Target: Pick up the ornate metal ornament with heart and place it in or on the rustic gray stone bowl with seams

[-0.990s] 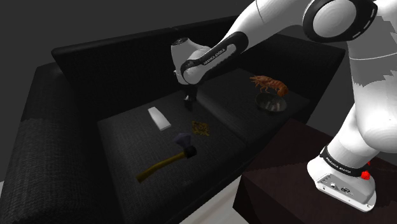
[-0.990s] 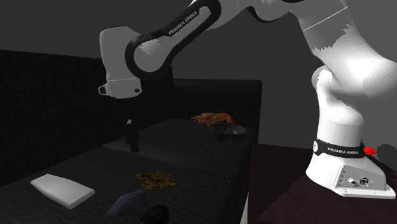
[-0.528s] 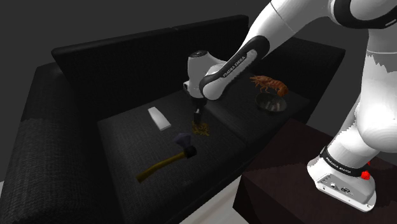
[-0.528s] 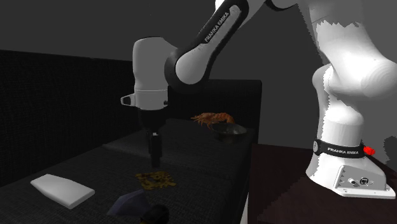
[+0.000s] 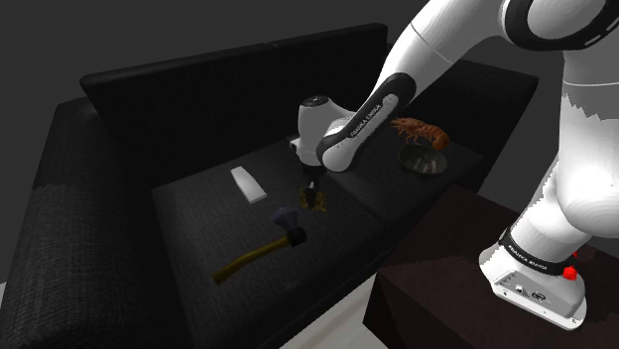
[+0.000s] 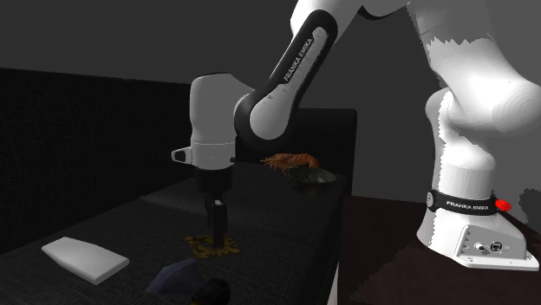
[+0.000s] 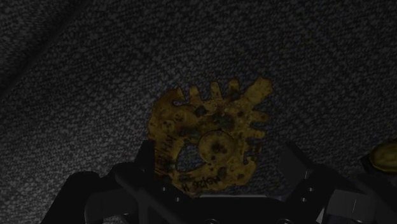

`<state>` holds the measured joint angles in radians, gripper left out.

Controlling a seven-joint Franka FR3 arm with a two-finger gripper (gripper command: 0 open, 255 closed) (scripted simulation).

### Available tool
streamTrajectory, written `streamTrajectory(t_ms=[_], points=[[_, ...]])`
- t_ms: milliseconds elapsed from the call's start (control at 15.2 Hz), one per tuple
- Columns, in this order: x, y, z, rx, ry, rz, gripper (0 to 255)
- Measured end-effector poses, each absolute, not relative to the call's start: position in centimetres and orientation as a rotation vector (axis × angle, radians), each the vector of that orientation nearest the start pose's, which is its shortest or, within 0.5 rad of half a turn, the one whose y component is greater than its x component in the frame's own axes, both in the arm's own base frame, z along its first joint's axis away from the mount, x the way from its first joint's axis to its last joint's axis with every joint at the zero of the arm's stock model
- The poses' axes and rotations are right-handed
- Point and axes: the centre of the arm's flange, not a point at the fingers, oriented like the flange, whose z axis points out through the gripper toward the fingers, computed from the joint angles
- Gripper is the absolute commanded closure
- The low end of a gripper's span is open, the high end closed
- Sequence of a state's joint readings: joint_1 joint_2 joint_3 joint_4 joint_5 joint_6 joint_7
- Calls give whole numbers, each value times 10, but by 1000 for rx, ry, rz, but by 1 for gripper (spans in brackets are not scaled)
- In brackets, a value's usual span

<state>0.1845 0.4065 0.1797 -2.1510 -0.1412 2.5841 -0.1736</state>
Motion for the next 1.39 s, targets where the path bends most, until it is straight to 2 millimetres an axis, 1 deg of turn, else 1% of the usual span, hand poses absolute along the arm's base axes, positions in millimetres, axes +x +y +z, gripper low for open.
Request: streamTrajectory(t_ms=[198, 462, 528, 1188, 1386], points=[[534, 206, 208, -2984, -990, -58, 0], [534, 206, 207, -2984, -990, -58, 0], [534, 206, 207, -2984, -990, -58, 255], [534, 206, 207, -2984, -990, -59, 255], [534, 207, 218, -2984, -990, -59, 255]])
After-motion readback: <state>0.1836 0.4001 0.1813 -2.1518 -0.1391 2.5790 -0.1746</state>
